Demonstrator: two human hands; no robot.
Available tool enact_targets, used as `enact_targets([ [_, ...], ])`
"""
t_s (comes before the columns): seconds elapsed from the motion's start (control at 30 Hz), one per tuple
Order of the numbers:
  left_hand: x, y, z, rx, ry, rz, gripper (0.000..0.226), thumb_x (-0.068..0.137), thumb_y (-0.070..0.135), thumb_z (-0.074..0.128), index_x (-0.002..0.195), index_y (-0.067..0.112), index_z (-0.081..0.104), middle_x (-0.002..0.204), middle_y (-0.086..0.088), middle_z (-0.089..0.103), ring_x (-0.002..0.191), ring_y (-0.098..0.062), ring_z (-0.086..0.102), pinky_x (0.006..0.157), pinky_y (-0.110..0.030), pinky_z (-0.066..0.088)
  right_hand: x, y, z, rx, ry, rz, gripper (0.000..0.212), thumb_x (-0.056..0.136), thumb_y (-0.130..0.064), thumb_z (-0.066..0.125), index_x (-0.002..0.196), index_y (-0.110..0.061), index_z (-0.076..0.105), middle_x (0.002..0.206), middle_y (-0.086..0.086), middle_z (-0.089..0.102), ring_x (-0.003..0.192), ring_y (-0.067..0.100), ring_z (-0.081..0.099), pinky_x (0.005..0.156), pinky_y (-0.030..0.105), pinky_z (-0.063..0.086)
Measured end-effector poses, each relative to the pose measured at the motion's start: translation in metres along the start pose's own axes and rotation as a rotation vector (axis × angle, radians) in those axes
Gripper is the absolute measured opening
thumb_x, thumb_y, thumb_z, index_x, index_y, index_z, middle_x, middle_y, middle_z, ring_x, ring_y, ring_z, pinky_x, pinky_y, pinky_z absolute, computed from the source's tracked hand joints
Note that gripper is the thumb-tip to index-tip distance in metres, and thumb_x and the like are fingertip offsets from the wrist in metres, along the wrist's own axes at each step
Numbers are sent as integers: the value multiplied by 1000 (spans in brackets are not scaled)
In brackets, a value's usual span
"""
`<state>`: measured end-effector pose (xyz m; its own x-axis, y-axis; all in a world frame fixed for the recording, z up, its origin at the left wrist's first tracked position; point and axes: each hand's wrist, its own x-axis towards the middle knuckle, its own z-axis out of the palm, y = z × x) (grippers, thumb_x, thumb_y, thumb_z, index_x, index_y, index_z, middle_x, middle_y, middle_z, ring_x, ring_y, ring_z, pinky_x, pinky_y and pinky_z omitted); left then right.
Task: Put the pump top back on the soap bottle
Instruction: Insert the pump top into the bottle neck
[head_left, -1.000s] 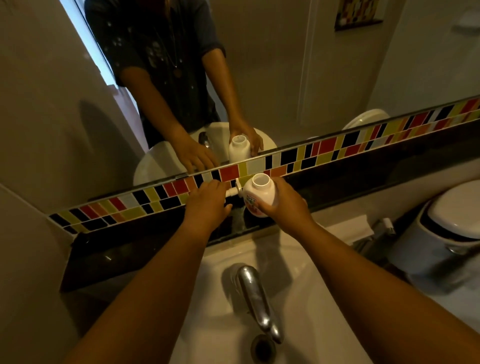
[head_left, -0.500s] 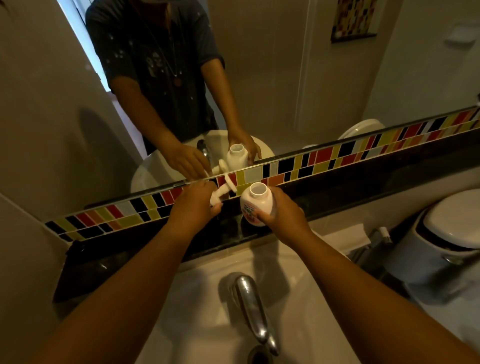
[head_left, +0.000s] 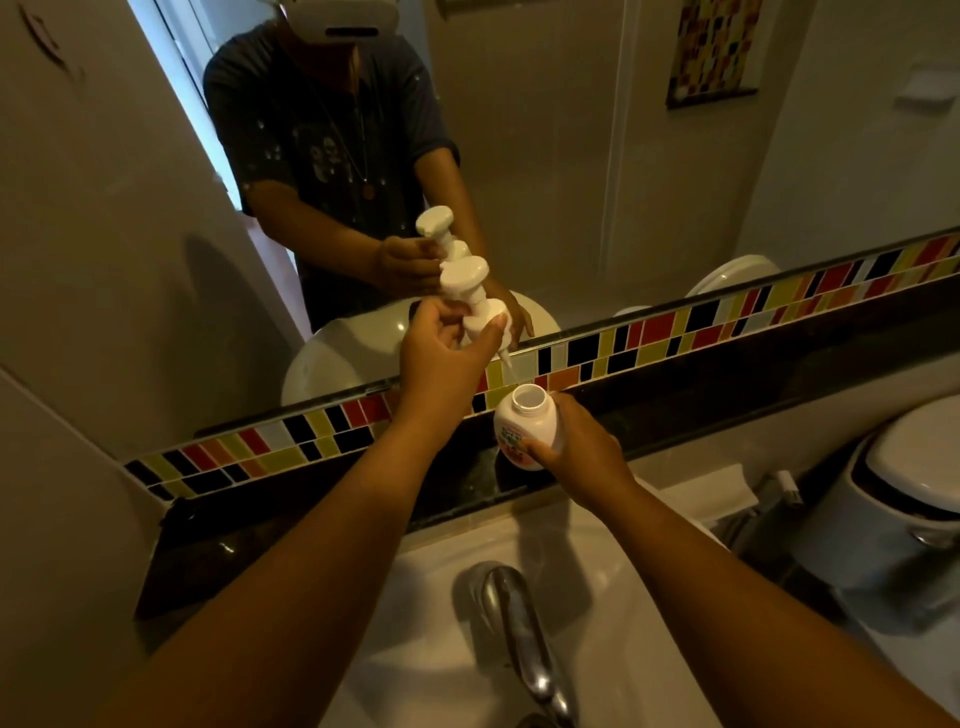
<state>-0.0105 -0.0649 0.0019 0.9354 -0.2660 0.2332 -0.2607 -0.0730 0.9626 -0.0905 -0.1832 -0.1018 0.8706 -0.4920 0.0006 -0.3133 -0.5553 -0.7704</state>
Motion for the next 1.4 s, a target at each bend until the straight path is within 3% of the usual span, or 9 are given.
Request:
enact_targets([
  [0.07, -4, -2, 8, -50, -8, -19, 34, 85, 22, 73, 113, 15, 56, 123, -4, 67, 112, -17, 66, 89, -28, 57, 0, 1, 0, -3, -1, 0, 63, 74, -49, 70, 127, -30, 42, 129, 1, 59, 118, 23, 58, 94, 46, 50],
  [0.2, -10, -18, 17, -41, -93, -67, 29, 82, 21, 76, 103, 20, 57, 120, -6, 69, 111, -21, 67, 94, -43, 56, 0, 0, 0, -12, 9, -6, 63, 74, -48, 70, 127, -29, 43, 129, 2, 60, 118, 24, 58, 94, 45, 50],
  [0.33, -16, -36, 19, 32, -145, -146, 37, 81, 24, 77, 112, 14, 59, 120, -8, 70, 110, -24, 68, 96, -49, 54, 2, 0, 1, -20, 6, -10, 61, 76, -46, 69, 128, -26, 44, 130, 4, 60, 118, 26, 58, 94, 45, 48],
  [0.53, -14, -41, 20, 54, -260, -204, 48, 81, 16, 76, 125, 13, 56, 131, -8, 64, 121, -24, 62, 102, -43, 50, 1, 2, 0, -22, 9, -14, 63, 76, -47, 68, 130, -25, 43, 131, 5, 59, 118, 26, 57, 95, 47, 49],
  [0.73, -16, -50, 16, 148, -374, -190, 60, 84, 12, 73, 139, 16, 50, 140, -7, 58, 130, -25, 53, 108, -50, 43, -2, 2, 0, -1, 11, -22, 64, 76, -46, 68, 130, -25, 42, 130, 5, 59, 117, 26, 57, 94, 50, 50],
  [1.0, -5, -45, 1, 260, -537, -207, 54, 92, 13, 63, 143, 19, 47, 144, -2, 55, 135, -22, 50, 108, -41, 41, -2, 3, 0, 19, 13, -26, 64, 77, -41, 70, 132, -23, 42, 133, 6, 57, 121, 27, 56, 96, 50, 49],
  [1.2, -9, -42, 10, 295, -543, -176, 64, 86, 18, 72, 144, 19, 45, 143, -3, 55, 133, -23, 50, 100, -36, 44, -2, 2, 2, 45, 18, -15, 62, 78, -39, 69, 132, -24, 42, 133, 6, 57, 121, 27, 55, 96, 50, 49],
  [1.4, -15, -47, 25, 258, -386, -203, 65, 83, 16, 74, 142, 14, 47, 143, -10, 54, 133, -30, 49, 101, -42, 44, -3, 2, 3, 44, 37, -9, 60, 78, -37, 70, 130, -26, 41, 133, 5, 57, 121, 26, 55, 97, 49, 49],
])
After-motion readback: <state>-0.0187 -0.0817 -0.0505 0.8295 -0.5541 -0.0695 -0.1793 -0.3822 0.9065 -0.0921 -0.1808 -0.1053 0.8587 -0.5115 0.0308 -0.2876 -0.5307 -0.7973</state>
